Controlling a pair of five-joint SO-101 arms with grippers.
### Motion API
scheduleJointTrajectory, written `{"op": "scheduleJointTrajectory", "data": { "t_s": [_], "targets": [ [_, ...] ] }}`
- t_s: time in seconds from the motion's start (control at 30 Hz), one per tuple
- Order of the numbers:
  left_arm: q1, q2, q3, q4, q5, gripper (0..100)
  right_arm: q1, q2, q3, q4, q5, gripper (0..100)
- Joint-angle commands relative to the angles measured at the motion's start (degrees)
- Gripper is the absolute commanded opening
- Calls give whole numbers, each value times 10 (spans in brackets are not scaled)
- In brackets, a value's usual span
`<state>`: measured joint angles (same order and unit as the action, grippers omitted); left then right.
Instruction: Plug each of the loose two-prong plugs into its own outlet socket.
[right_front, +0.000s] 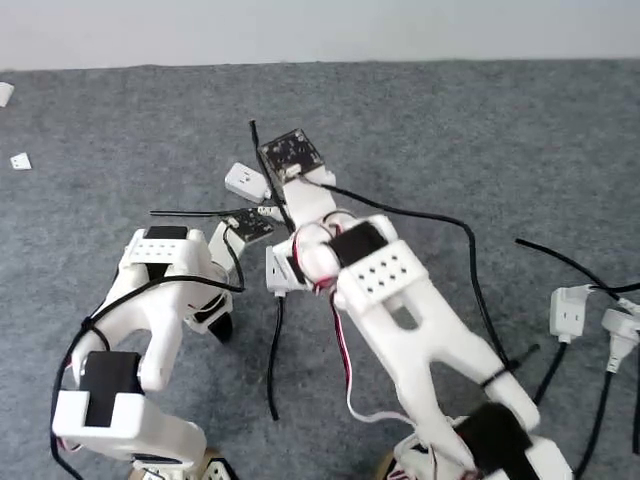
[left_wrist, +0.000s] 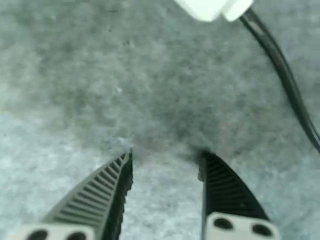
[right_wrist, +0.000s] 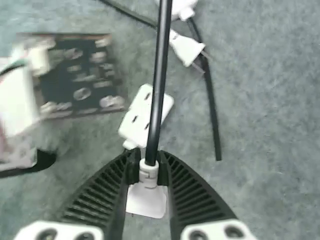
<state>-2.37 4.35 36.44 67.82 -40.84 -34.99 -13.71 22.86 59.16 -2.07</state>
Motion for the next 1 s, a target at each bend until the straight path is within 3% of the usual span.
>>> {"op": "scheduleJointTrajectory", "data": {
  "t_s": [0.0, 0.4, 0.67, 0.97],
  "targets": [
    [5, -1, -10, 13, -8, 207, -22, -67, 13, 5, 5, 9],
    [6, -4, -6, 16, -21, 210, -72, -57, 60, 6, -9, 9],
    [10, -7, 7, 18, -47, 209, -68, -21, 57, -37, 7, 9],
    [37, -53, 64, 25, -129, 206, -31, -46, 47, -37, 39, 9]
  ]
}}
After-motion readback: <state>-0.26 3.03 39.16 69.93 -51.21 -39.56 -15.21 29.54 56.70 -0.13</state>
